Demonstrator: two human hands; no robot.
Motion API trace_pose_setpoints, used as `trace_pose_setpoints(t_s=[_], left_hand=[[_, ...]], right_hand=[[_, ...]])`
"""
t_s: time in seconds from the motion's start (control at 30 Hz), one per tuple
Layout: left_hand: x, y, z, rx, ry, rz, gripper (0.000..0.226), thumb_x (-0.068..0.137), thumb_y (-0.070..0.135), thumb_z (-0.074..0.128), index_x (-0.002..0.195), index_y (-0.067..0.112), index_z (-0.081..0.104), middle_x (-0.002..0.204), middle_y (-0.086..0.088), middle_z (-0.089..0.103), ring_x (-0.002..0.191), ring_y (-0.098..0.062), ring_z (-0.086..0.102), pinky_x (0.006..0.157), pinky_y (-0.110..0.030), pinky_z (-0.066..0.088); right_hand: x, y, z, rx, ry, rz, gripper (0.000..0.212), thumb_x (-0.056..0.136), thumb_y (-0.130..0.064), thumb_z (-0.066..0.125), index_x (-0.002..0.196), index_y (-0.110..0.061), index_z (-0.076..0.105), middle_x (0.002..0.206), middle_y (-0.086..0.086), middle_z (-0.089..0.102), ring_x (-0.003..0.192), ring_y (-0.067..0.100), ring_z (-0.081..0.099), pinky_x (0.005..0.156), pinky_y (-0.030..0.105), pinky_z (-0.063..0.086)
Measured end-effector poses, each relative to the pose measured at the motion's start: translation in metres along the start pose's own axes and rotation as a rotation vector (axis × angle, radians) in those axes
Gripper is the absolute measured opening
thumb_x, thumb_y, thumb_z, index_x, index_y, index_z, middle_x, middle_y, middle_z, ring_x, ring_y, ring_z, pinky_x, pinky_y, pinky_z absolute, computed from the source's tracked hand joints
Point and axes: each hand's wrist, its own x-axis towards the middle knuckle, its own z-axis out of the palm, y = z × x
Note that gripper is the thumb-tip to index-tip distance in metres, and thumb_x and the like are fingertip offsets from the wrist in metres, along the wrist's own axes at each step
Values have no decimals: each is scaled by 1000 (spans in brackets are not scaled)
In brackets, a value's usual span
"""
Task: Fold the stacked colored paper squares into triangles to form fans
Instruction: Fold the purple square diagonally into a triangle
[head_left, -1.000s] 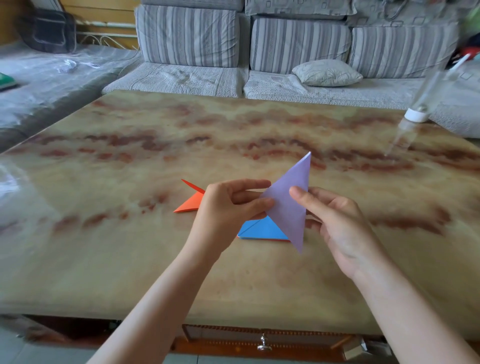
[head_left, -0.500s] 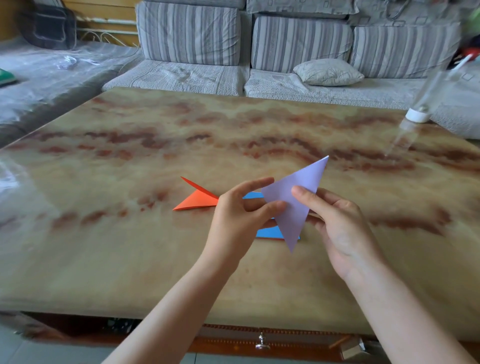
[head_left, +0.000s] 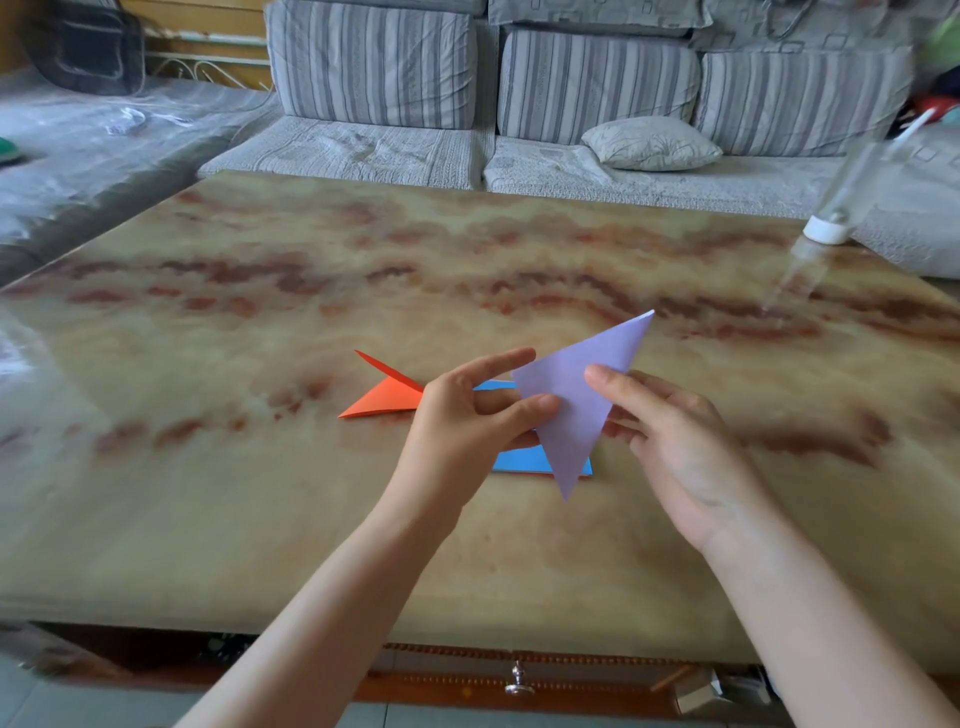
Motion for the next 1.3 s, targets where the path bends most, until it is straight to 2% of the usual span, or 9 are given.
trace_pose_setpoints(t_s=[0.13, 0.37, 0.53, 0.7, 0.8, 0.93, 1.07, 1.17, 1.3], left_hand=[[0, 0, -2, 8, -15, -10, 41, 80, 2, 70, 119, 14, 61, 87, -12, 75, 82, -22, 72, 71, -23, 58], [-1, -4, 5, -37, -14, -26, 38, 83, 2, 67, 119, 11, 61, 92, -13, 74, 83, -19, 71, 76, -28, 58], [-4, -7, 11, -73, -48, -105, 37, 79, 15, 72, 115, 11, 64, 96, -13, 74, 83, -23, 71, 77, -31, 58], [-6, -14, 20, -53, 11, -139, 45, 73, 14, 79, 114, 12, 61, 90, -10, 75, 87, -25, 72, 80, -36, 58], [-6, -15, 22, -20, 82, -99, 43, 71, 17, 81, 110, 14, 64, 86, -8, 75, 84, -22, 72, 81, -37, 56], [-5, -17, 23, 13, 125, -71, 36, 71, 19, 81, 104, 13, 67, 85, -9, 75, 84, -24, 72, 80, -34, 55], [-3, -14, 17, 8, 116, -66, 34, 73, 18, 80, 104, 10, 68, 88, -10, 75, 81, -21, 72, 79, -32, 55], [-2, -14, 14, 11, 101, -51, 40, 68, 18, 83, 103, 7, 68, 88, -11, 75, 78, -20, 70, 80, -34, 55], [-4, -16, 15, 56, 99, -43, 44, 66, 23, 83, 104, 9, 66, 87, -8, 75, 81, -21, 72, 82, -35, 57]], right_hand=[[0, -1, -2, 2, -15, -16, 25, 65, -33, 71, 76, -11, 77, 91, 9, 74, 87, 17, 62, 98, 38, 43], [-1, 2, 4, 46, 104, -39, 31, 55, -38, 76, 71, -12, 77, 82, 6, 73, 82, 15, 61, 97, 39, 45], [-1, 4, 6, 33, 138, -35, 12, 73, -22, 75, 67, -13, 75, 74, 1, 72, 75, 11, 61, 87, 31, 46], [-1, 6, 8, 21, 173, -34, 17, 80, -18, 71, 64, -13, 71, 62, -4, 68, 59, 6, 56, 65, 15, 44], [-2, 9, 9, 28, 174, -47, 21, 81, -17, 71, 61, -11, 69, 56, -3, 63, 55, 6, 53, 61, 12, 43], [-2, 10, 9, 43, 120, -28, 20, 78, -21, 73, 62, -9, 71, 65, 6, 66, 67, 14, 59, 79, 25, 48], [0, 2, -1, 26, -81, 23, 26, 63, -35, 73, 73, -11, 77, 86, 9, 74, 92, 20, 65, 101, 38, 45], [-2, 2, -5, -14, -155, 34, 25, 65, -29, 71, 77, -7, 77, 88, 10, 73, 91, 19, 65, 105, 42, 41], [-1, 6, -5, 67, -110, 87, 17, 63, -20, 72, 73, -7, 76, 84, 9, 74, 87, 20, 66, 104, 41, 44]])
